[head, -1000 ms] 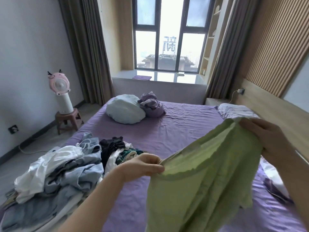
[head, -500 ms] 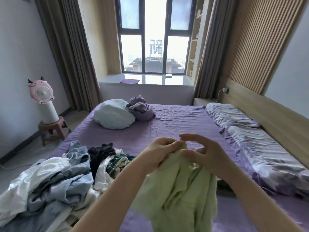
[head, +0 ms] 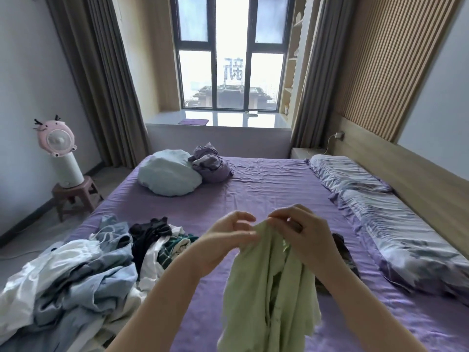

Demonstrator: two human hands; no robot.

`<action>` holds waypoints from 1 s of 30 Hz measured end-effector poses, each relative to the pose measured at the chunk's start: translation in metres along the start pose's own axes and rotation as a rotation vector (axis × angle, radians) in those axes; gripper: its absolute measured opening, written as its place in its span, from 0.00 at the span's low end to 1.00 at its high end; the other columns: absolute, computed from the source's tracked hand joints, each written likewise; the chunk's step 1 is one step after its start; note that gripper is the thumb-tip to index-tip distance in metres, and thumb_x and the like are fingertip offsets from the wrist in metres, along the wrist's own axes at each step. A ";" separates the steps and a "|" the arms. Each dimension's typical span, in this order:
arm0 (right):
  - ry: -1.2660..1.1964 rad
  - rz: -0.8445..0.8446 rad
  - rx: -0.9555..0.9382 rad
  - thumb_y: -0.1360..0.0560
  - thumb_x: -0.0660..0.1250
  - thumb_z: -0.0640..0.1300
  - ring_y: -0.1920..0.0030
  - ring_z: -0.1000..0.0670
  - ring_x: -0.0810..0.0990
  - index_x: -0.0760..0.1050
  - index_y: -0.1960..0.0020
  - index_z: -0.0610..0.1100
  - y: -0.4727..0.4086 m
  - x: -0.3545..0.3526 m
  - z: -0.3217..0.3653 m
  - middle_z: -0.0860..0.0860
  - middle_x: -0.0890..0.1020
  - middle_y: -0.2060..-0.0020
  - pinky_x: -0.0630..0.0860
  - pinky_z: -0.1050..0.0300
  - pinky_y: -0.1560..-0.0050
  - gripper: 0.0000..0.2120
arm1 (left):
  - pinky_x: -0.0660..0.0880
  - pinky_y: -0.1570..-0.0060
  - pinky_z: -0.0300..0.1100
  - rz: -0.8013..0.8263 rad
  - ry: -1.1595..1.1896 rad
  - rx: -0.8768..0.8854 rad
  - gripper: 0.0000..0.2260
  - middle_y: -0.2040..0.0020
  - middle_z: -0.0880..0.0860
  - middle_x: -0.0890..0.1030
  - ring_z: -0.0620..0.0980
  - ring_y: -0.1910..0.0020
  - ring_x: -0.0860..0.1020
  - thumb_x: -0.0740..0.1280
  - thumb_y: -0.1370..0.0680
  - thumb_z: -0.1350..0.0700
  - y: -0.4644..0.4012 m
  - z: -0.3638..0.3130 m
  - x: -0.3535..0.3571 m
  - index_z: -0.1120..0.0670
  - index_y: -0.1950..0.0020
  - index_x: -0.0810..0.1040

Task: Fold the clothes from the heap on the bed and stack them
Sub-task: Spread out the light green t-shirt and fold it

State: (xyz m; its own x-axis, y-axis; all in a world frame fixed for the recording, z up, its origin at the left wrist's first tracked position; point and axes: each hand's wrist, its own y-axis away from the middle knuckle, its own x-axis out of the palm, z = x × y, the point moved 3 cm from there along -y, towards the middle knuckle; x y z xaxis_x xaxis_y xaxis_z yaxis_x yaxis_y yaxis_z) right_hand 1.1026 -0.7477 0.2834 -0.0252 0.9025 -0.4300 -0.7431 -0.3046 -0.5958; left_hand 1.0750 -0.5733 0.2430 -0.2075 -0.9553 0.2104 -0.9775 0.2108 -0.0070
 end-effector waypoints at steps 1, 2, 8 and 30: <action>0.004 -0.011 -0.001 0.30 0.73 0.39 0.66 0.59 0.75 0.80 0.58 0.52 -0.003 -0.003 0.000 0.56 0.80 0.62 0.68 0.73 0.63 0.09 | 0.73 0.55 0.42 0.029 -0.074 -0.012 0.18 0.54 0.55 0.80 0.50 0.57 0.78 0.73 0.30 0.65 0.003 0.011 0.000 0.61 0.43 0.74; 0.016 -0.025 0.001 0.29 0.73 0.39 0.65 0.58 0.76 0.80 0.58 0.53 -0.007 -0.007 0.000 0.55 0.80 0.61 0.68 0.73 0.62 0.09 | 0.74 0.53 0.43 0.056 -0.124 -0.041 0.19 0.53 0.57 0.80 0.51 0.55 0.78 0.73 0.29 0.66 0.006 0.023 0.000 0.63 0.41 0.72; 0.138 -0.048 0.057 0.29 0.73 0.41 0.61 0.63 0.78 0.82 0.57 0.53 -0.030 -0.043 -0.019 0.58 0.81 0.61 0.68 0.77 0.60 0.06 | 0.75 0.58 0.44 -0.099 -0.290 -0.048 0.16 0.57 0.55 0.78 0.49 0.59 0.77 0.72 0.30 0.62 0.010 0.049 -0.016 0.57 0.44 0.75; 0.007 0.176 0.136 0.27 0.71 0.48 0.70 0.62 0.77 0.80 0.63 0.59 -0.088 -0.075 -0.029 0.60 0.81 0.69 0.70 0.73 0.66 0.07 | 0.68 0.61 0.28 -0.381 -0.604 0.375 0.16 0.61 0.50 0.79 0.38 0.65 0.73 0.63 0.24 0.69 -0.051 -0.071 -0.009 0.50 0.57 0.81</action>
State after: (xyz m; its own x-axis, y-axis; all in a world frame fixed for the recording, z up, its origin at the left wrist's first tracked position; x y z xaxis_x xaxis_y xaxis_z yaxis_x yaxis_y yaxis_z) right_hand 1.1892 -0.7975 0.3483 -0.1581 0.8370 -0.5239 -0.8110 -0.4128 -0.4146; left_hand 1.1295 -0.5612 0.3114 0.2633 -0.9171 -0.2994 -0.9105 -0.1336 -0.3913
